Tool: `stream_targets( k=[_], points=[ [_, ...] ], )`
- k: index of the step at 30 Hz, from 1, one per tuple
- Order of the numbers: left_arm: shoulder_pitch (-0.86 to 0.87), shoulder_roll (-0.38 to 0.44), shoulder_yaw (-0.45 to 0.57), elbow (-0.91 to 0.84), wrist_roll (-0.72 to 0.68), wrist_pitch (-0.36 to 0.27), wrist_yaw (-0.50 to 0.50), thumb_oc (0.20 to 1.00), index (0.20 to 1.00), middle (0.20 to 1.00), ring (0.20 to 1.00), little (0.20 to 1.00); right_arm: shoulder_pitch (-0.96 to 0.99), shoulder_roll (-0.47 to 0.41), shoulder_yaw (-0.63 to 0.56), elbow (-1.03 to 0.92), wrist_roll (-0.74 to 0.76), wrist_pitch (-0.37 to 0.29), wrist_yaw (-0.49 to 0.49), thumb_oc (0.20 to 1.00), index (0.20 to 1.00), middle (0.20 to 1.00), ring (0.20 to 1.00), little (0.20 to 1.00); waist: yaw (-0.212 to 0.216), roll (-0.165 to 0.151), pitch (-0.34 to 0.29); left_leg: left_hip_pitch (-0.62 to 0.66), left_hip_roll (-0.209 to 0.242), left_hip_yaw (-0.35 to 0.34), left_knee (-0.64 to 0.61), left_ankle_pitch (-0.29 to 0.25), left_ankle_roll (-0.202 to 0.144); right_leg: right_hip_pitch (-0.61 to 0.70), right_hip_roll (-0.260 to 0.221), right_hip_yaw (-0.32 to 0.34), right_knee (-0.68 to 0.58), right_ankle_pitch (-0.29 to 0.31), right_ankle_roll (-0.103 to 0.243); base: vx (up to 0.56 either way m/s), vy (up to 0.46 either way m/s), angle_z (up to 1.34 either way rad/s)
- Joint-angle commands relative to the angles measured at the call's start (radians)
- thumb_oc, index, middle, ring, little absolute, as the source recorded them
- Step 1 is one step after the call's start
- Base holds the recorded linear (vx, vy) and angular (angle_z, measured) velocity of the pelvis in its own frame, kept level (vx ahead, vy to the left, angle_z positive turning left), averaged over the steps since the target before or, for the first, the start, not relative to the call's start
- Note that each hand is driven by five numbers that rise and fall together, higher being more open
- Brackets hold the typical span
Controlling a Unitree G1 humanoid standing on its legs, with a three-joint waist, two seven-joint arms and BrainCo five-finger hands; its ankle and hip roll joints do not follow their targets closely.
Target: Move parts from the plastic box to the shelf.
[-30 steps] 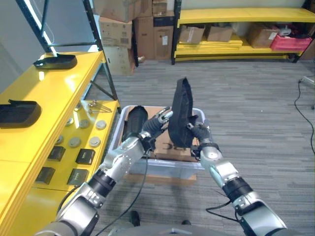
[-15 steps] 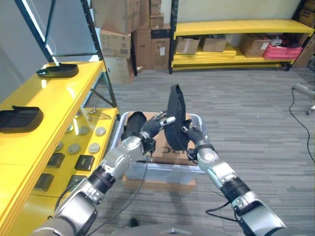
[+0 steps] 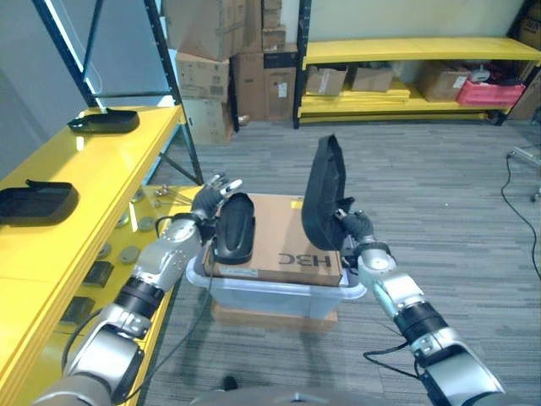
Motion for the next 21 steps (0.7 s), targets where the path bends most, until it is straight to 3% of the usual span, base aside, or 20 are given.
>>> stream_targets(
  k=[1,7,8,14,21],
  points=[
    [-0.074,-0.009,0.002,0.073,-0.006,-0.036,-0.04,1.0,1.0,1.0,1.0,1.0,-0.075,-0.035,-0.053,0.001,-0.017,-0.117,-0.009,0.2,0.2,0.2,0.2,0.2,0.036,-0.009,-0.017,0.057,0.012,-0.044,0.052,-0.125,-0.006,-0.066,0.001,-0.065,0.001,0.018,0.019,0.0,0.0,0.0],
    [-0.076,-0.027,-0.014,0.065,-0.03,-0.03,-0.073,1.0,1.0,1.0,1.0,1.0,-0.085,-0.036,-0.033,-0.014,-0.064,-0.1,0.014,0.2,0.2,0.2,0.2,0.2,0.037,-0.012,-0.015,0.058,0.009,-0.047,0.05,-0.125,-0.004,-0.065,-0.001,-0.068,0.001,0.017,0.021,0.0,0.0,0.0],
    [-0.085,-0.052,-0.036,0.058,-0.079,-0.012,-0.082,1.0,1.0,1.0,1.0,1.0,-0.104,-0.032,-0.006,-0.009,-0.133,-0.088,0.045,0.2,0.2,0.2,0.2,0.2,0.037,-0.013,-0.014,0.058,0.007,-0.049,0.049,-0.126,-0.003,-0.065,-0.001,-0.069,0.001,0.017,0.021,0.0,0.0,0.0],
    [-0.109,-0.106,-0.106,0.058,-0.056,-0.043,-0.106,1.0,1.0,1.0,1.0,1.0,-0.152,-0.016,0.099,0.017,-0.24,-0.068,0.081,0.2,0.2,0.2,0.2,0.2,0.039,-0.019,-0.017,0.059,0.008,-0.045,0.048,-0.127,-0.003,-0.064,0.0,-0.07,0.001,0.017,0.02,0.0,0.0,0.0],
    [-0.113,-0.166,-0.179,0.039,-0.119,-0.041,-0.099,1.0,1.0,1.0,1.0,1.0,-0.185,0.003,0.177,0.037,-0.253,-0.049,0.11,0.2,0.2,0.2,0.2,0.2,0.036,-0.026,-0.02,0.066,0.008,-0.043,0.044,-0.128,-0.003,-0.06,0.003,-0.065,0.001,0.016,0.02,0.0,0.0,0.0]
  ],
)
